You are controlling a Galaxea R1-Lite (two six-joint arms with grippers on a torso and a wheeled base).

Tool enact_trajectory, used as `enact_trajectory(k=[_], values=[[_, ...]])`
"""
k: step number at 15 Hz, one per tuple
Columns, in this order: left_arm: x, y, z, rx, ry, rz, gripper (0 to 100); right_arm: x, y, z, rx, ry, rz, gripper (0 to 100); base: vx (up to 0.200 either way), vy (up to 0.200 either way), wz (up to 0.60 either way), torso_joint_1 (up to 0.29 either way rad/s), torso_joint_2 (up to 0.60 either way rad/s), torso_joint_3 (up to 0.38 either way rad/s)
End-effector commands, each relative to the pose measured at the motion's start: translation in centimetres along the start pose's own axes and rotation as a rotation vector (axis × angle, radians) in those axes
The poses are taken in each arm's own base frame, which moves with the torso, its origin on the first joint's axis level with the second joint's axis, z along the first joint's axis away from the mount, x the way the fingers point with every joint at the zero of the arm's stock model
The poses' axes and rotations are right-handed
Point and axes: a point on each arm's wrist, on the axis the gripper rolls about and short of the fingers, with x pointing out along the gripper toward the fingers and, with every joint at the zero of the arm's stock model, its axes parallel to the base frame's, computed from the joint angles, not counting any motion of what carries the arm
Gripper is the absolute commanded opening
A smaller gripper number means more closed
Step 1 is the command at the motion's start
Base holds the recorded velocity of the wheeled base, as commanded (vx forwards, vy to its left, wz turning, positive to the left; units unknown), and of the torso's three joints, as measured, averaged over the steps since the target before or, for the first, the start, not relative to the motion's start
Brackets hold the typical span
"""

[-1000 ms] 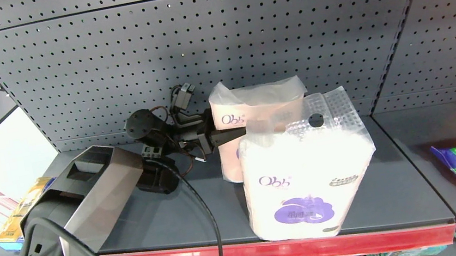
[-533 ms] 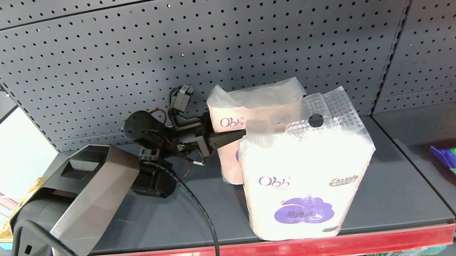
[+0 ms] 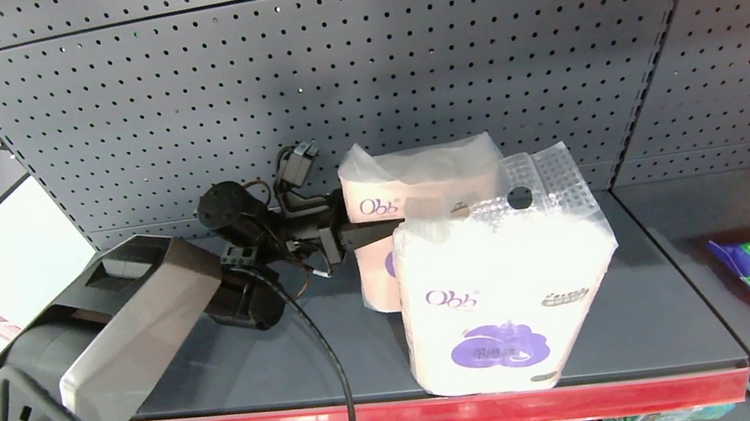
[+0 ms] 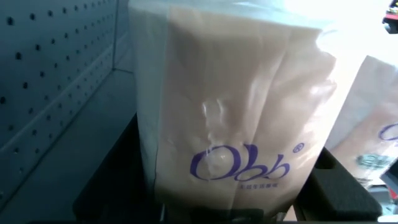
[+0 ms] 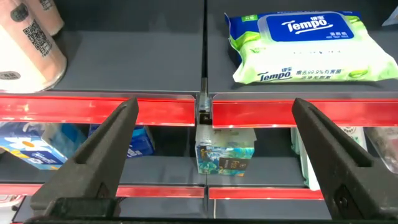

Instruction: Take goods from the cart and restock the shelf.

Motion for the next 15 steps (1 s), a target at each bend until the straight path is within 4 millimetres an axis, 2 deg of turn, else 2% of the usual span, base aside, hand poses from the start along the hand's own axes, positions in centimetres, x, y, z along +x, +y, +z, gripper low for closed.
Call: enact_trajectory(k=[1,3,9,15], values=[[0.1,-0.2,0.7,0.020,-0.001,-0.009,0,0.0,0.0,0.0,0.001,0.002,0.000,100,0.000,0.000,0.00,0.000,0.00,0.000],[0.2,-0.1,0.8,0.060,0.000,-0.014,0,0.0,0.0,0.0,0.001,0.002,0.000,100,0.000,0.000,0.00,0.000,0.00,0.000],[1.0,2.0,0.3,0.162,0.006,-0.004,0,0.0,0.0,0.0,0.001,0.002,0.000,100,0.000,0.000,0.00,0.000,0.00,0.000],[1.6,2.7,0.3,0.217,0.025,-0.005,0,0.0,0.0,0.0,0.001,0.002,0.000,100,0.000,0.000,0.00,0.000,0.00,0.000]])
